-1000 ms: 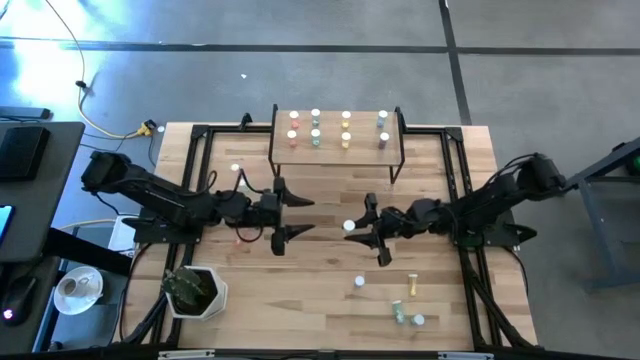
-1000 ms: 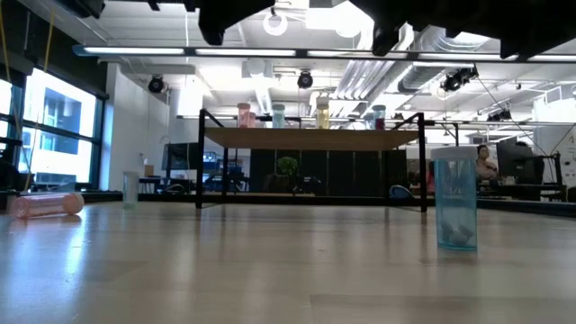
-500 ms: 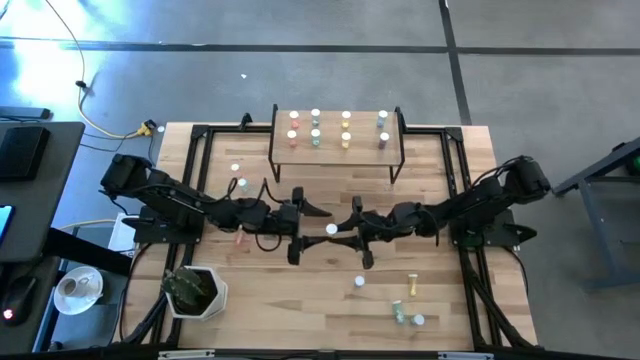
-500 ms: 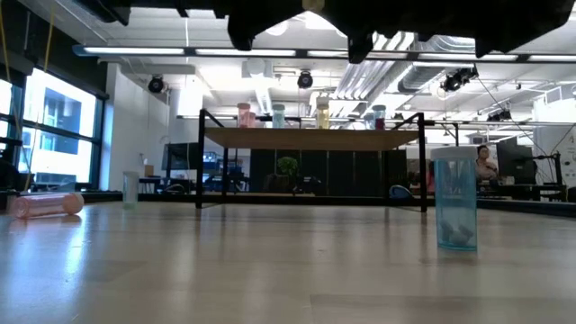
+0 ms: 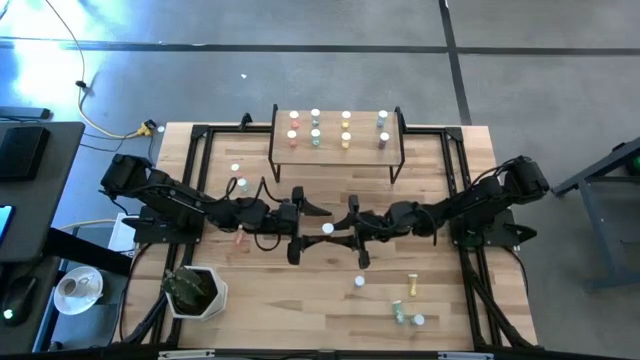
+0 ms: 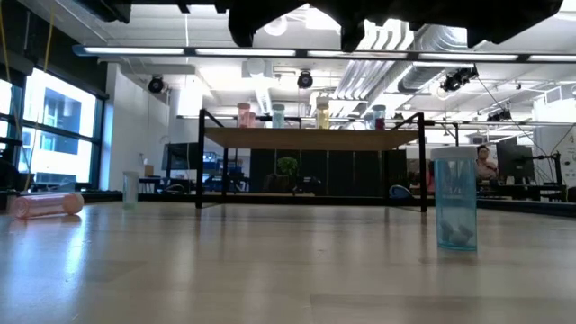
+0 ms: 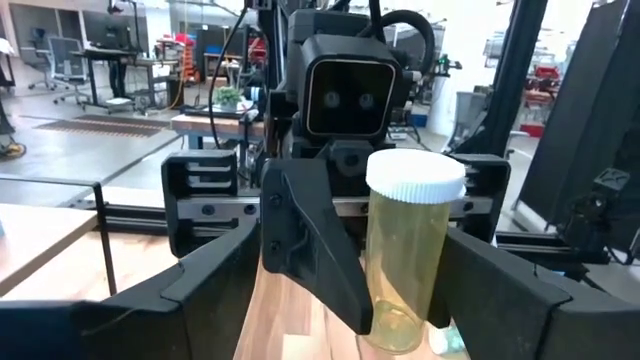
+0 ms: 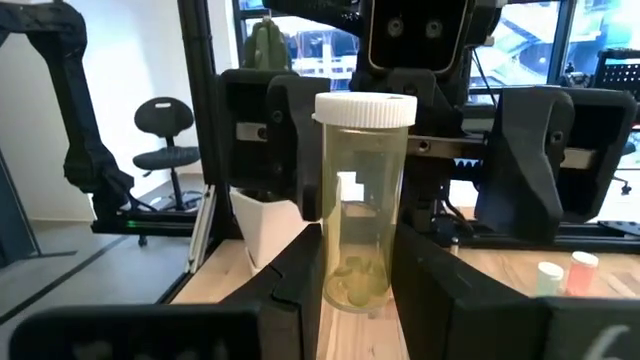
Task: Pick and place medicine bottles onto shelf by color
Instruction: Put the yellow medicine bottle on the shelf
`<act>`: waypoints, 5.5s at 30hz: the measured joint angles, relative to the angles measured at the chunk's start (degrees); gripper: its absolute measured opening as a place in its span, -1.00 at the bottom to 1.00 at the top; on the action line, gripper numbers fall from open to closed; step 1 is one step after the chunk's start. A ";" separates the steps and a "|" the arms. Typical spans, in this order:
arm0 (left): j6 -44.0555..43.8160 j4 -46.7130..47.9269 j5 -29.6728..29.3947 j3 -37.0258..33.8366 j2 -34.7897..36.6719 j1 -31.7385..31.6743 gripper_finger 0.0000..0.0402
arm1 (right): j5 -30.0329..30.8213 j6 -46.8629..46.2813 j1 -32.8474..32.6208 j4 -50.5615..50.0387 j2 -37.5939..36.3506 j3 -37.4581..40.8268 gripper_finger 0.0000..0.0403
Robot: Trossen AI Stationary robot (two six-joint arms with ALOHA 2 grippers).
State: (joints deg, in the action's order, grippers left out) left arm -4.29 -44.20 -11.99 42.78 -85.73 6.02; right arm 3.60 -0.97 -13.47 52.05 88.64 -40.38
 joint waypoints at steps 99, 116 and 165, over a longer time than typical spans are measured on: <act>3.98 4.02 -3.89 -0.04 0.00 -0.04 -0.53 | 17.98 1.83 0.34 -26.09 -21.53 -0.84 -0.02; 2.49 11.96 -8.82 -0.04 0.00 -0.04 -0.53 | 9.42 8.39 2.95 -54.85 -17.77 -21.52 -0.02; 4.49 9.61 -7.96 -0.04 0.00 -1.64 -0.53 | 2.89 2.93 6.12 -51.99 -4.87 -21.75 -0.12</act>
State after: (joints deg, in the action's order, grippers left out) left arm 0.21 -34.59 -19.94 42.74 -85.73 4.38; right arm 6.48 1.96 -7.35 0.05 83.77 -62.13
